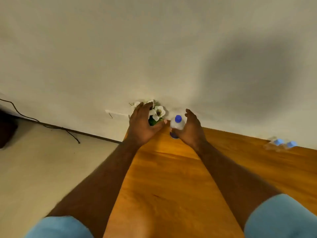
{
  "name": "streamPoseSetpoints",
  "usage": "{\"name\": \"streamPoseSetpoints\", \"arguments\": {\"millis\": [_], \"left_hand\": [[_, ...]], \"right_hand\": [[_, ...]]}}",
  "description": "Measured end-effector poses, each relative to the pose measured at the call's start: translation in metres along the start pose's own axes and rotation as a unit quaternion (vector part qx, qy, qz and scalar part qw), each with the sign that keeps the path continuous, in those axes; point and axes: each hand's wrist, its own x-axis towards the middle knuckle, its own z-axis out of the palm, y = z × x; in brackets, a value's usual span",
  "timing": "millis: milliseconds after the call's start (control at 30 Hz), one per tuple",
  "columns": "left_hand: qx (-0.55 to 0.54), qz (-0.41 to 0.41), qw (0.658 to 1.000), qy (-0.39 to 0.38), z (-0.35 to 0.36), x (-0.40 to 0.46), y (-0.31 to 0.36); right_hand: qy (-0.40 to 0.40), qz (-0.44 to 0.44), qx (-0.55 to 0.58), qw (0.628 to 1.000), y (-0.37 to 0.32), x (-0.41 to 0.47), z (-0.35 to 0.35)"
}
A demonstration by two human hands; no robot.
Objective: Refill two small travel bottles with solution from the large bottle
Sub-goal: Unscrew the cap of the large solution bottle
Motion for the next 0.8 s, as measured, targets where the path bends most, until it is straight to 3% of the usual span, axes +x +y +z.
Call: {"name": "streamPoseSetpoints", "arguments": {"millis": [433, 600, 800], "left_hand": [[-0.038, 0.013, 0.999, -0.025, -0.007, 0.006, -0.002], [-0.098, -0.009, 0.986, -0.136, -0.02, -0.003, 0.042], [-0.157, 0.027, 0.971, -0.176, -0.029, 0.0, 0.125]], "right_hand": [[0.043, 0.006, -0.048, 0.998, 0.004, 0.004, 0.01], [0.046, -0.025, -0.044, 0.998, -0.016, -0.025, -0.042], [0.07, -0.076, -0.049, 0.994, -0.069, -0.064, -0.148]]}}
